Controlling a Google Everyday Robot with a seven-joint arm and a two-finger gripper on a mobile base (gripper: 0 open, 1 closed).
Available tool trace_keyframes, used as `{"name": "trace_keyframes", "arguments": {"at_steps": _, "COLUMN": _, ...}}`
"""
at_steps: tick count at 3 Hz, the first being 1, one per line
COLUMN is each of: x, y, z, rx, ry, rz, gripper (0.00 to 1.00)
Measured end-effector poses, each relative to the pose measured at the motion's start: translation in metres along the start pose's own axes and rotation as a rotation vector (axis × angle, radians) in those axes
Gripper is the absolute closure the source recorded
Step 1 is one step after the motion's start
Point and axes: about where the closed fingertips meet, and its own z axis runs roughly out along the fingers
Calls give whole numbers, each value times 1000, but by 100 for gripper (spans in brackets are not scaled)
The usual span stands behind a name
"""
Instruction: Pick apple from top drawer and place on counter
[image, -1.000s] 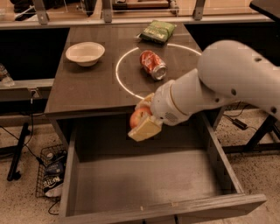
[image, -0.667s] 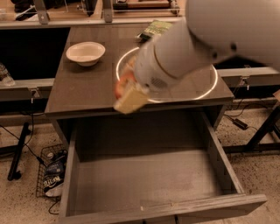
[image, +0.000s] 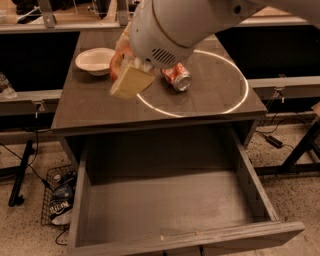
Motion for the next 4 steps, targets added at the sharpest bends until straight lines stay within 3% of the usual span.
{"name": "trace_keyframes", "arguments": {"at_steps": 1, "x": 14, "y": -24, "z": 18, "rx": 23, "ry": -44, "rz": 6, "gripper": 100}}
{"name": "trace_keyframes", "arguments": {"at_steps": 2, "x": 37, "y": -62, "z": 47, "rx": 45, "ry": -91, "rz": 37, "gripper": 100}}
{"name": "trace_keyframes", "arguments": {"at_steps": 3, "x": 78, "y": -86, "z": 100, "rx": 26, "ry": -138, "rz": 178, "gripper": 100}}
{"name": "trace_keyframes", "arguments": {"at_steps": 4, "x": 103, "y": -84, "z": 131, "rx": 3, "ry": -147, "rz": 294, "gripper": 100}}
